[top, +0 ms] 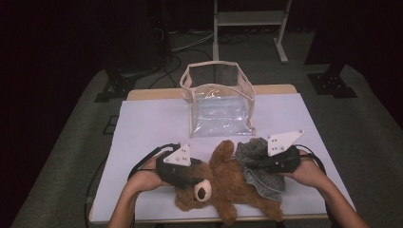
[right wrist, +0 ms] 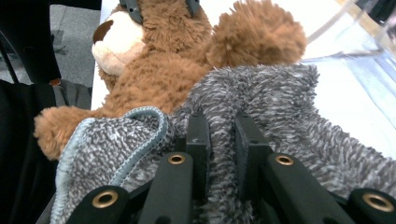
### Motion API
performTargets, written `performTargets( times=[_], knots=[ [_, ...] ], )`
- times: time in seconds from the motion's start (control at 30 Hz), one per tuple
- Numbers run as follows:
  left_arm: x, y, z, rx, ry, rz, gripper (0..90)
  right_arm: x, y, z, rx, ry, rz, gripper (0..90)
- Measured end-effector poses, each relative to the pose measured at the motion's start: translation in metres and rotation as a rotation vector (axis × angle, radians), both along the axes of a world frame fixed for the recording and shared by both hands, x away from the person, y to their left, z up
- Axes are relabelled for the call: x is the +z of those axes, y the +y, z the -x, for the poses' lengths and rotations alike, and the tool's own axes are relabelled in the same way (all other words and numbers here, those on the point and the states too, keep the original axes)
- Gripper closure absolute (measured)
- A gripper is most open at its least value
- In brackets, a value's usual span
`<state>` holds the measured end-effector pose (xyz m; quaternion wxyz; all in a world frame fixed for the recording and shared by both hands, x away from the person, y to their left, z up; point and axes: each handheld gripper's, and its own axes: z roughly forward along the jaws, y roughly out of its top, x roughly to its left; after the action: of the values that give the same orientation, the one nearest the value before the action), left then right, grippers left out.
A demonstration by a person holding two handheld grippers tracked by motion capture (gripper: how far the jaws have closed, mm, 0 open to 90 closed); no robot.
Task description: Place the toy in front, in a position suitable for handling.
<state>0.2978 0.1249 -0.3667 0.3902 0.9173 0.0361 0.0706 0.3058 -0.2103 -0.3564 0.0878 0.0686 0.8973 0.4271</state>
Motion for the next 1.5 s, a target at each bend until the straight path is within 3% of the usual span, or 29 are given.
performTargets(
  times=[0.13, 0.3, 0.47, 0.77, 1.03, 1.13, 1.37, 1.5],
  knots=[
    [0.0, 0.0, 0.0, -0.001, 0.003, 0.004, 42.1, -0.004, -0.003, -0.003, -0.001, 0.016, -0.003, 77.6],
    [0.0, 0.0, 0.0, 0.002, 0.002, 0.006, 42.1, -0.015, -0.036, -0.007, -0.082, 0.051, -0.013, 77.4],
    [0.0, -0.001, 0.0, 0.0, 0.003, 0.005, 42.0, -0.014, -0.059, -0.007, -0.133, 0.074, -0.065, 77.2],
    [0.0, -0.001, 0.001, -0.008, -0.002, 0.001, 42.0, -0.004, -0.031, -0.013, -0.083, 0.039, -0.044, 77.2],
    [-0.001, -0.001, 0.0, -0.008, 0.006, 0.008, 41.9, -0.01, -0.042, -0.01, -0.108, 0.069, -0.057, 77.1],
    [0.0, -0.002, 0.0, -0.007, 0.003, 0.003, 41.8, -0.004, -0.033, -0.006, -0.069, 0.057, -0.066, 77.1],
    [-0.001, -0.001, 0.001, -0.011, 0.004, 0.007, 41.7, -0.003, 0.013, 0.001, 0.047, 0.044, -0.042, 76.6],
    [-0.001, -0.001, 0.001, -0.012, 0.003, 0.007, 41.8, -0.005, 0.009, 0.001, 0.043, 0.06, -0.048, 76.9]
  ],
)
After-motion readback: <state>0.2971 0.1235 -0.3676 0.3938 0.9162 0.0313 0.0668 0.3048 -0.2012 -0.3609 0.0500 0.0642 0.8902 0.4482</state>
